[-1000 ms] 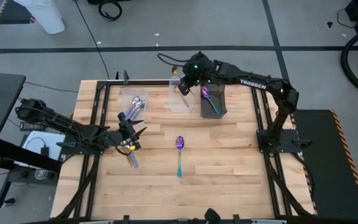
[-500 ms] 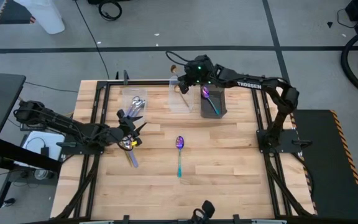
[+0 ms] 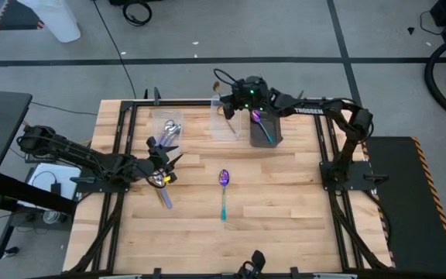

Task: Sort silverware by color (type)
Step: Put the gold spoon into the right transparent bin

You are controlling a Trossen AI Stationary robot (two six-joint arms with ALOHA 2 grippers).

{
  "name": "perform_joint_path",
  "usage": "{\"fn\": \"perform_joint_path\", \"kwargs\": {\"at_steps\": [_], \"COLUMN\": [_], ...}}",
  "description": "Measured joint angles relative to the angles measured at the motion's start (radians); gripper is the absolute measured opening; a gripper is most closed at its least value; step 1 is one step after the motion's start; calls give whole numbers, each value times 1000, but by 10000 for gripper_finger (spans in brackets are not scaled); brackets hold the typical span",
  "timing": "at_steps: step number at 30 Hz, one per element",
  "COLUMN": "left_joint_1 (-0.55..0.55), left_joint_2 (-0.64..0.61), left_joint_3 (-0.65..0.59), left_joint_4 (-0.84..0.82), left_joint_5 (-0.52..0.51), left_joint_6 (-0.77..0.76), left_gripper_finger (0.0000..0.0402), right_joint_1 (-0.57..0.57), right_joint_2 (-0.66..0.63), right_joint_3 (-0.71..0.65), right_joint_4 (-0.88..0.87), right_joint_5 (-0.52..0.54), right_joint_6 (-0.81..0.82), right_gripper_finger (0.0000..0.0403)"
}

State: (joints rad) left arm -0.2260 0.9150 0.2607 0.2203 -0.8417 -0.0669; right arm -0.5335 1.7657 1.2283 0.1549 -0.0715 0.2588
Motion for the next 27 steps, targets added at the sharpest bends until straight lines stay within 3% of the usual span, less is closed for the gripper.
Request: {"fn": "perform_joint_path", "kwargs": {"at_steps": [13,27], "left_joint_1": [0,-2], "left_joint_2": [0,0], "left_joint_3": [0,0], "left_joint_4": [0,2], "left_joint_5": [1,2], "left_joint_6": [-1,-14], "left_gripper_finger": [172,172], "right_joint_1": [6,43], "right_joint_2": [0,82], "right_joint_3": [-136,-138], "right_joint_4": [95,100], "right_joint_5": [45,58], "right_joint_6": [108,129], "right_gripper_finger": [16,16]}}
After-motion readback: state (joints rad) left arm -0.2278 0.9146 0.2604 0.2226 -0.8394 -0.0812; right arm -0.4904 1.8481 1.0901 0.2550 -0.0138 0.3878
